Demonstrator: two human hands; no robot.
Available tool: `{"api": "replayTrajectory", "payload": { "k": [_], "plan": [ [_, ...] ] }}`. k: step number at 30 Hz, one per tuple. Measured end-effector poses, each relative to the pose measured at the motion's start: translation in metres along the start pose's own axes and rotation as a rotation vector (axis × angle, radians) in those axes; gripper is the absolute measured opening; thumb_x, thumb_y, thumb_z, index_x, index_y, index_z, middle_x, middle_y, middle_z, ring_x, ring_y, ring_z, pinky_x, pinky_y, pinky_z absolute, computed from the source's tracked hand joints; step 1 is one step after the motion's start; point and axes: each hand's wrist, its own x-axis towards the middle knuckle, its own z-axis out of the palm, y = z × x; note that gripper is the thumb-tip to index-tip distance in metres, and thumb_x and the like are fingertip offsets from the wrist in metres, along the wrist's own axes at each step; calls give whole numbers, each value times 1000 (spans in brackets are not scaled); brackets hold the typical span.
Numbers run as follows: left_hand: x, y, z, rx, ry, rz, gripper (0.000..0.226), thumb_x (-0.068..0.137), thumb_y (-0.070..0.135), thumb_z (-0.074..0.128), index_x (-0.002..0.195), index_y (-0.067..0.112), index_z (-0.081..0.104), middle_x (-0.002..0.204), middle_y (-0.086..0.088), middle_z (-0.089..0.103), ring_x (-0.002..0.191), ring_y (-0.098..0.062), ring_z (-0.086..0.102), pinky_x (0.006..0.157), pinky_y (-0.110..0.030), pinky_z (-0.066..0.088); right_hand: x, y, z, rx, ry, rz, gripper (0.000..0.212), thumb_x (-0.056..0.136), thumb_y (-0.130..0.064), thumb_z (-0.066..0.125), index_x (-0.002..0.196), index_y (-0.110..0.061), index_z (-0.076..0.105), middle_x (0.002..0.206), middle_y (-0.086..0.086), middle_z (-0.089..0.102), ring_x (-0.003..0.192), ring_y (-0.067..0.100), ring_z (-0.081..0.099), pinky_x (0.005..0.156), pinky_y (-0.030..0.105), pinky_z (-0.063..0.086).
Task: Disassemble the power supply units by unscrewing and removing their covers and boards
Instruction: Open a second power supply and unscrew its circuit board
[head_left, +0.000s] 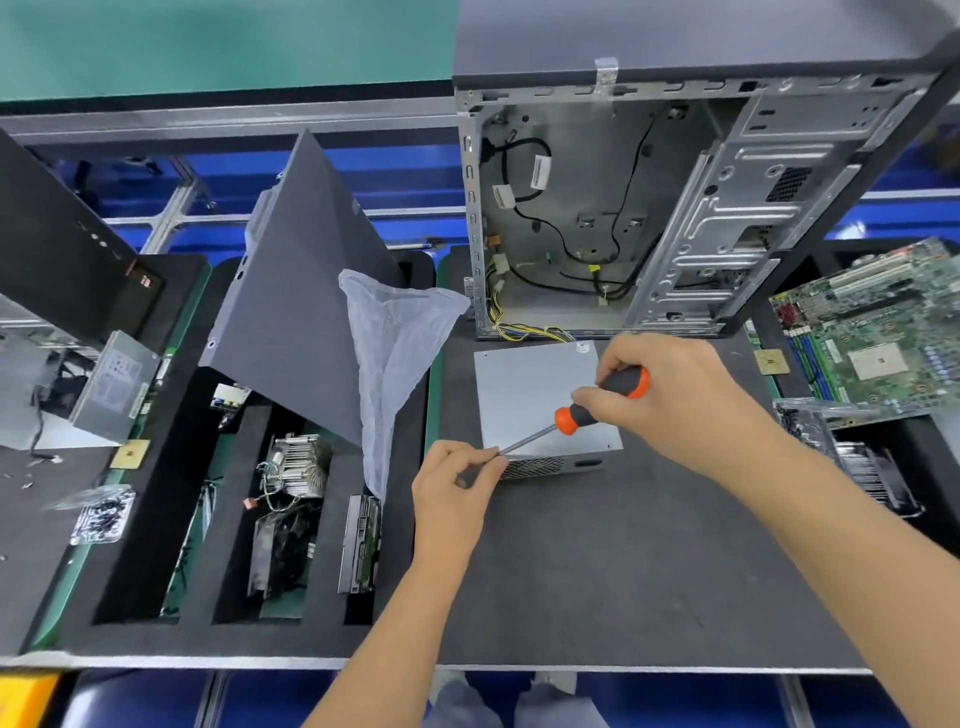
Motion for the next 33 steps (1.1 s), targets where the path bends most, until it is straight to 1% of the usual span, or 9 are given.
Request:
{"api": "replayTrajectory", "payload": {
  "k": [7, 9, 11, 14, 18, 23, 26, 30, 33],
  "plan": [
    [0, 0, -2, -45, -19, -81, 30, 80, 19, 85, 74, 43, 67, 86, 13, 62, 82, -9, 62, 72, -13, 44, 35, -88, 0, -483, -250, -297, 34, 83, -49, 68, 79, -23, 46, 85, 1, 48, 79, 29, 52, 57, 32, 41],
    [1, 0, -1, -65, -33, -122, 24, 80, 20, 84, 79, 37, 68, 91, 17, 64, 84, -9, 65, 75, -14, 47, 39, -109, 6, -599, -284, -335, 43, 90, -54, 59, 83, -15, 41, 77, 3, 36, 69, 28, 42, 52, 32, 34],
    [1, 0, -1, -89, -38, -168, 22, 80, 21, 84, 87, 35, 68, 93, 19, 64, 84, -8, 65, 75, -14, 48, 41, -125, 10, -670, -284, -330, 54, 98, -57, 44, 71, -12, 33, 73, 1, 25, 59, 22, 29, 48, 31, 23],
    [2, 0, -3, -122, -48, -237, 31, 78, 24, 85, 101, 36, 68, 94, 15, 67, 86, -5, 65, 75, -16, 50, 46, -137, 15, -762, -281, -297, 49, 104, -48, 32, 71, -12, 34, 73, 2, 24, 58, 21, 30, 50, 31, 26],
    [3, 1, -5, -115, -71, -203, 36, 79, 21, 84, 105, 38, 68, 99, 15, 68, 88, -2, 65, 75, -15, 51, 48, -144, 14, -902, -347, -270, 22, 103, -33, 41, 91, -15, 38, 74, 2, 27, 62, 25, 38, 51, 33, 31],
    [3, 2, -3, -108, -86, -184, 42, 82, 18, 82, 108, 47, 65, 100, 26, 65, 90, -1, 65, 78, -13, 51, 47, -140, 10, -923, -394, -320, 41, 101, -33, 47, 71, -15, 25, 73, 3, 28, 55, 20, 35, 46, 31, 27],
    [3, 0, -4, -88, -104, -147, 46, 83, 12, 80, 107, 49, 66, 98, 26, 64, 87, -1, 65, 77, -9, 48, 47, -136, 7, -910, -438, -353, 30, 98, -33, 53, 83, -12, 37, 75, 2, 29, 56, 19, 37, 47, 29, 27],
    [5, -6, -4, -20, -119, -105, 33, 81, 2, 80, 110, 16, 74, 96, 17, 66, 83, 5, 63, 74, -5, 44, 52, -130, 3, -841, -508, -447, 20, 88, -25, 67, 101, -12, 61, 101, 6, 55, 84, 26, 63, 55, 30, 41],
    [9, -9, -5, 15, -122, -87, 30, 80, 0, 81, 107, 10, 74, 100, 15, 65, 82, 7, 63, 75, -4, 45, 54, -127, -1, -780, -543, -483, 24, 82, -18, 73, 105, -20, 66, 106, -3, 54, 93, 23, 60, 63, 32, 46]
  ]
}}
